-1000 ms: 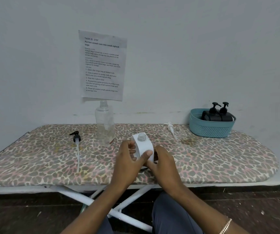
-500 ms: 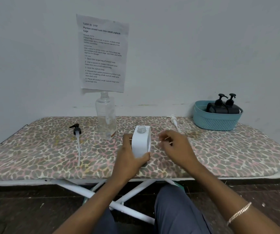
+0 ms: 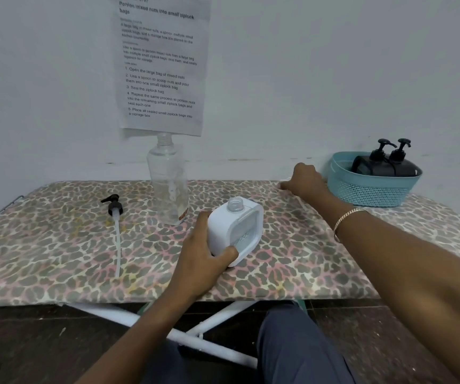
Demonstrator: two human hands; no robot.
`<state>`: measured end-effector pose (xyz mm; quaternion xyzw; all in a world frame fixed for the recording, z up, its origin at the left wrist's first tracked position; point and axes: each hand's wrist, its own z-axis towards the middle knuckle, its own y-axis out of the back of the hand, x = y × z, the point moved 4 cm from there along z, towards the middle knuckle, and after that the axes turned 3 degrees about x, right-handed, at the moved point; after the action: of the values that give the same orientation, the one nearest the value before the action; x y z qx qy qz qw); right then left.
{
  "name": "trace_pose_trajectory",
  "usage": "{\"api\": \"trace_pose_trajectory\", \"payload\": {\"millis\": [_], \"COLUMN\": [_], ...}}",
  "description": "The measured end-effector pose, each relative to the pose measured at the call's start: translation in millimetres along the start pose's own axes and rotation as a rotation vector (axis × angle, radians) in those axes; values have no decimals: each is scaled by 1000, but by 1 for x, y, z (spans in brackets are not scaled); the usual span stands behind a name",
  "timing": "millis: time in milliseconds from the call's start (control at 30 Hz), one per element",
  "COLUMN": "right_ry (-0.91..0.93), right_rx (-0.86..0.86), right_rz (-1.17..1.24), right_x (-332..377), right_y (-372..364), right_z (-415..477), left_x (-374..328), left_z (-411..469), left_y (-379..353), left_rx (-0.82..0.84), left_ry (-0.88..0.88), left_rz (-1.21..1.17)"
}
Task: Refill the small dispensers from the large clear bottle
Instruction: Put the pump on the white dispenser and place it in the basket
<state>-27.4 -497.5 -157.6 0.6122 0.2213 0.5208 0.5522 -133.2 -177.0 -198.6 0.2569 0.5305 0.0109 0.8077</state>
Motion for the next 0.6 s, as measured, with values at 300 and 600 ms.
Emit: {"api": "trace_pose_trajectory", "payload": {"millis": [300,600], "right_ry": [-54,281], "right_rx": [135,264], "right_rz": [12,1008], "right_x": [9,70], "right_y": [-8,69], "right_z": [23,-34], "left_x": [12,10], "left_z": [2,2], "left_y": [2,1], "left_rx": [-28,-8], "left_ry": [36,30], "left_rz": [-161,-274]}}
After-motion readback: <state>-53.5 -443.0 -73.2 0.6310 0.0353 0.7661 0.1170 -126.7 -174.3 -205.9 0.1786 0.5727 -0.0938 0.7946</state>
